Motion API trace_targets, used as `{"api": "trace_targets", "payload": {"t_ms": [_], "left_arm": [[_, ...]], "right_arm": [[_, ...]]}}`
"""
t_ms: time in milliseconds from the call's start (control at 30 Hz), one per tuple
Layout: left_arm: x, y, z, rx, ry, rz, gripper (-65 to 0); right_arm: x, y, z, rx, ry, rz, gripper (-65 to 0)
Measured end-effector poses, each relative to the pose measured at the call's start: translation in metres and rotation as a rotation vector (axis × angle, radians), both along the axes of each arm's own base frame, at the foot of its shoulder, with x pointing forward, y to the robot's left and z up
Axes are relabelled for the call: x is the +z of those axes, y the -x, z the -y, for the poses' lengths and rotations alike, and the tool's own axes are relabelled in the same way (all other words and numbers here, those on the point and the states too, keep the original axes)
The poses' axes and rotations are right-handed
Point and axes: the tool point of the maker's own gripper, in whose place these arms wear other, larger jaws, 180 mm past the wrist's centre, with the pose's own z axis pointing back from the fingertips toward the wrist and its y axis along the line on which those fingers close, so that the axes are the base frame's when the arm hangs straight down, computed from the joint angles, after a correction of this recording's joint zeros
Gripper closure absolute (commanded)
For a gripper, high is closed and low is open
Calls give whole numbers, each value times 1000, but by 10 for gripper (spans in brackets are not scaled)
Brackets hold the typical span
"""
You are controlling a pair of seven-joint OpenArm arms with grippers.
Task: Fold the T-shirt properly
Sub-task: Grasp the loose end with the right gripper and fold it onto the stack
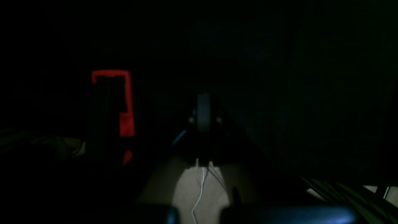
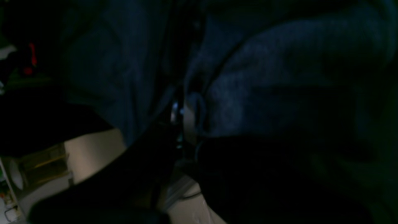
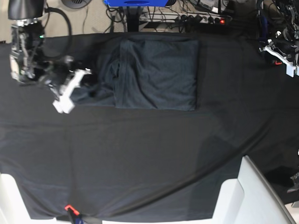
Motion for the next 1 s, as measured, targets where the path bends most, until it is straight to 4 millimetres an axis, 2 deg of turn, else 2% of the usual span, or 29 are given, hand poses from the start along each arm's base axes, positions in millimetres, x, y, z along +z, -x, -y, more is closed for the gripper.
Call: {"api": "trace_targets", "payload": {"t_ms": [267, 533, 667, 833, 1000], "left_arm": [[0, 0, 0, 0, 0, 0, 0], [0, 0, 0, -1, 0, 0, 0], [0, 0, 0, 0, 0, 1, 0], [0, 0, 0, 0, 0, 1, 0], [0, 0, 0, 0, 0, 1, 0]], "right_arm": [[12, 25, -77, 129, -3, -70, -5], [17, 23, -117, 135, 25, -119, -5], [22, 9, -129, 101, 12, -125, -5], [2, 11, -131, 83, 31, -202, -5], [-5, 4, -128, 76, 51, -215, -5]]}}
